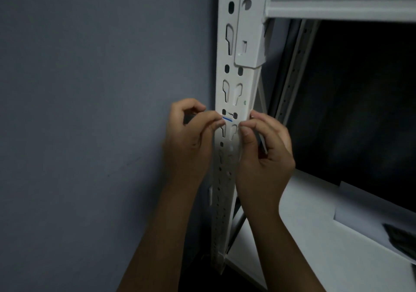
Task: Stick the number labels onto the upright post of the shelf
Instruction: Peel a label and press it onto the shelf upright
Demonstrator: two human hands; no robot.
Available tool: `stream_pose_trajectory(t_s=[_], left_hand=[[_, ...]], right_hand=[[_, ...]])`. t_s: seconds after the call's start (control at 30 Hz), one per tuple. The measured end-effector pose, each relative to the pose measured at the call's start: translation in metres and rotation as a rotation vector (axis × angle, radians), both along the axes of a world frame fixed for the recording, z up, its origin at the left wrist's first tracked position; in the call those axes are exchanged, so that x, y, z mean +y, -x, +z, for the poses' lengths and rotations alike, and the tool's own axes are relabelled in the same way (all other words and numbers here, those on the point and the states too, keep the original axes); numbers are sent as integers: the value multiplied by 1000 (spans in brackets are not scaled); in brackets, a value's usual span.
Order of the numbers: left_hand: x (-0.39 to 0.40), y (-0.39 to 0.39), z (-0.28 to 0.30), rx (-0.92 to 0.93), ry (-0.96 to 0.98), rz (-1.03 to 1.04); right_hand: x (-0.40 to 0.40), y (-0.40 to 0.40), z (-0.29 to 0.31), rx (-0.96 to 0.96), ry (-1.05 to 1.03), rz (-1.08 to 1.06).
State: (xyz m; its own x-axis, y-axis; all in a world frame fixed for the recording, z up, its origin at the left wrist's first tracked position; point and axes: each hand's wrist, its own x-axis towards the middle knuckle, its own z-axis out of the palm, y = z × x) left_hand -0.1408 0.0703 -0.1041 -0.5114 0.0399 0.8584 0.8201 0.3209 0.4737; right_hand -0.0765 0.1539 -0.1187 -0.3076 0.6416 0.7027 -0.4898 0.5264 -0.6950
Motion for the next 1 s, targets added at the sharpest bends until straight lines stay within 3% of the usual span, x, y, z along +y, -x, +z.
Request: stream_pose_trajectory(t_s=[0.2,0.5,0.73,1.0], left_hand=[[3,-9,-3,-30,50,71],[2,-3,-1,-139,-144,-24],[3,-3,-2,24,-4,54],[-3,-13,0,-28,81,100]], right_hand=[[-2,1,1,-9,21,-3],[3,0,-1,-12,-38,-27],[1,2,-2,-1,-17,-26],[0,-1,1,-7,-12,-17]])
